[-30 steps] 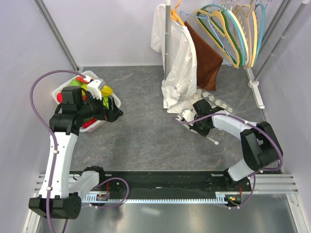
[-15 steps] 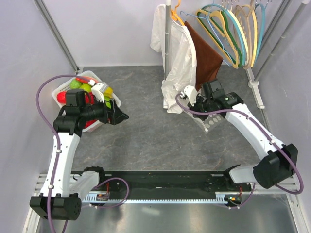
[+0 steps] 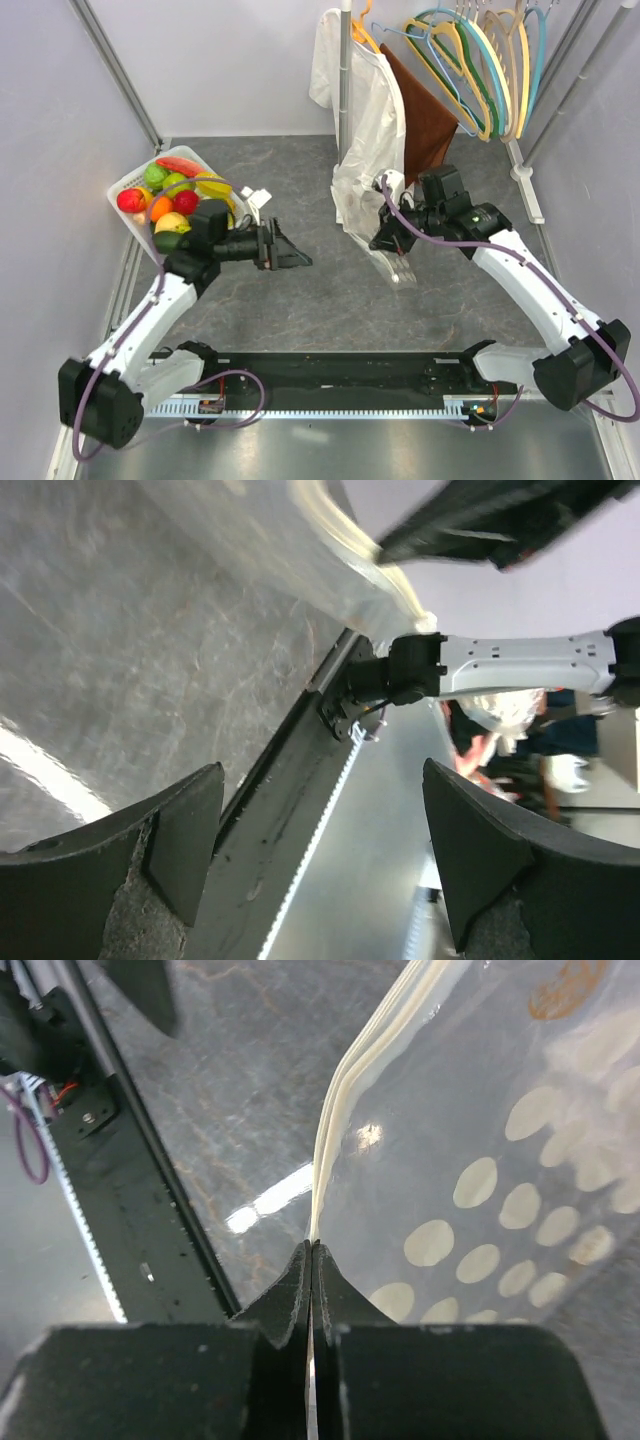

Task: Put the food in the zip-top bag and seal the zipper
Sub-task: Pick up the zipper food storage bag at the center of the board, then open the zipper of the food storage bag.

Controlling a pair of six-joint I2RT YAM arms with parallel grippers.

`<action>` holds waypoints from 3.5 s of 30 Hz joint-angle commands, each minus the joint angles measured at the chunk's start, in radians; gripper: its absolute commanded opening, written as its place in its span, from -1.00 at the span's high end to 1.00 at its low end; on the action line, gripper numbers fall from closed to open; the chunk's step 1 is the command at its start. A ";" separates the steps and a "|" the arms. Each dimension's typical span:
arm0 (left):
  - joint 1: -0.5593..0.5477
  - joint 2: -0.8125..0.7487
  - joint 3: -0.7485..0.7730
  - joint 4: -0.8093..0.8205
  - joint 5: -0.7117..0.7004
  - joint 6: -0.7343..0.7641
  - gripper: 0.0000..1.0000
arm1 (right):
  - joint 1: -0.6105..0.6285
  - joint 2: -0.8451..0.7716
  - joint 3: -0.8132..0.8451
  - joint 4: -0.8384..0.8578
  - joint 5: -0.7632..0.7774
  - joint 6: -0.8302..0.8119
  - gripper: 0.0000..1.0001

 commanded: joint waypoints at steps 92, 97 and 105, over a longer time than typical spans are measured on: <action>-0.225 0.221 0.099 0.137 -0.223 -0.098 0.96 | 0.097 -0.026 0.030 0.149 -0.048 0.185 -0.96; -0.235 0.232 0.129 0.155 -0.213 -0.110 0.96 | 0.155 -0.012 0.010 0.192 -0.068 0.222 -0.96; -0.242 0.226 0.126 0.210 -0.177 -0.146 0.96 | 0.196 0.035 0.007 0.190 0.032 0.164 -0.83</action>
